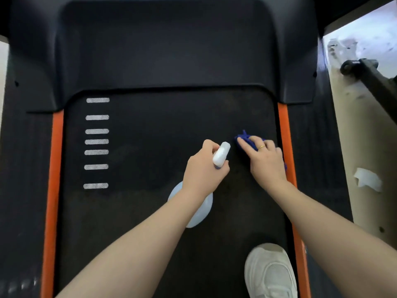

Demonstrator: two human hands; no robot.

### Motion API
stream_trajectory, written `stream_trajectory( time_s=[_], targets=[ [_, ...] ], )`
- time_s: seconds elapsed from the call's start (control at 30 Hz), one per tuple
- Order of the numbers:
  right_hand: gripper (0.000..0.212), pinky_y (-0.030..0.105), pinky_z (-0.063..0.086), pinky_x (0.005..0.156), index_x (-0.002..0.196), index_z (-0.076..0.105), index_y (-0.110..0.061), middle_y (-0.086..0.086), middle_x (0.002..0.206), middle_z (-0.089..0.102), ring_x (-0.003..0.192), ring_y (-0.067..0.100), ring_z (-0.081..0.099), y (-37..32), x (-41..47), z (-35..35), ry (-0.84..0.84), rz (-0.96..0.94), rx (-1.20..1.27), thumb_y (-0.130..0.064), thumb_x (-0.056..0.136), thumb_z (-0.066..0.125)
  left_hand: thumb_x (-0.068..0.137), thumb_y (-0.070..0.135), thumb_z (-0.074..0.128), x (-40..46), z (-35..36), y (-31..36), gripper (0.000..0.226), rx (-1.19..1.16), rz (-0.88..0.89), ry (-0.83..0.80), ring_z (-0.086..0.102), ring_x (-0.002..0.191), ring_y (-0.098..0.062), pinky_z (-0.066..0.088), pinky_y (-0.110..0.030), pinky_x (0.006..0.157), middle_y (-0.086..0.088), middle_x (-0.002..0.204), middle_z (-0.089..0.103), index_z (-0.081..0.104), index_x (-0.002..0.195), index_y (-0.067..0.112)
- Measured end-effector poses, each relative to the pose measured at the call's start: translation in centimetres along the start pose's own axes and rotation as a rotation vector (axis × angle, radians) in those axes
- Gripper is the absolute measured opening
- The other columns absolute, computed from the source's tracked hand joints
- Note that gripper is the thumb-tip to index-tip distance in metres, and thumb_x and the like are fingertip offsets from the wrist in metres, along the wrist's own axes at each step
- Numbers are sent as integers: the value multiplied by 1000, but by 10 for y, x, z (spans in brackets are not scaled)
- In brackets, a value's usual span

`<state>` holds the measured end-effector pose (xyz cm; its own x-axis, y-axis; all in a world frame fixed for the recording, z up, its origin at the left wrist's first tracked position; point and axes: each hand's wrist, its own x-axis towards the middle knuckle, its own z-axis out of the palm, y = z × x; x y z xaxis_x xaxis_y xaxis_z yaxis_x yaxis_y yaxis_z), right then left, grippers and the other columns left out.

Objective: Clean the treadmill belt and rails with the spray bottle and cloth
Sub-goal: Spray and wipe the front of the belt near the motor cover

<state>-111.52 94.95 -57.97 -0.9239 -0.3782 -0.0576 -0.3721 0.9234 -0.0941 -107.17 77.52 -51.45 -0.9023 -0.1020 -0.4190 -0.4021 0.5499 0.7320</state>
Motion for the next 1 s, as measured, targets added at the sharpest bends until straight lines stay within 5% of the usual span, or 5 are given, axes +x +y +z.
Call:
stream_trajectory(
  time_s=[0.27,0.43,0.67,0.87,1.0],
  targets=[
    [63,39,47,59,114,65,-14,17,114,62,81,36,59,-3,-17,7,-54,-236,78,1,55,80,87,26,60,3,21,8,22,265,106,63,61,75,-21,44,-31,72,6,75,51,47,100,14],
    [68,42,45,62,126,58,-14,22,118,58,86,44,55,7,36,10,88,68,75,8,62,70,87,27,61,9,22,3,23,246,70,81,60,76,-20,45,-32,73,3,80,55,46,99,15],
    [68,39,45,61,121,56,-17,16,115,60,82,36,56,10,-11,22,21,-306,93,0,58,77,88,29,60,14,25,2,24,258,58,17,61,78,-20,45,-31,68,1,85,60,44,100,16],
    [63,44,46,63,126,58,-13,22,119,58,85,44,56,6,29,18,125,9,91,7,66,64,86,23,62,14,22,2,25,156,-39,23,59,73,-23,44,-34,61,-5,83,60,39,95,18],
    [66,40,46,61,125,60,-15,19,117,60,82,37,56,11,-21,19,15,-249,77,3,63,73,86,20,62,11,19,3,24,107,-58,27,60,74,-24,48,-38,63,-5,83,60,40,94,17]
  ],
)
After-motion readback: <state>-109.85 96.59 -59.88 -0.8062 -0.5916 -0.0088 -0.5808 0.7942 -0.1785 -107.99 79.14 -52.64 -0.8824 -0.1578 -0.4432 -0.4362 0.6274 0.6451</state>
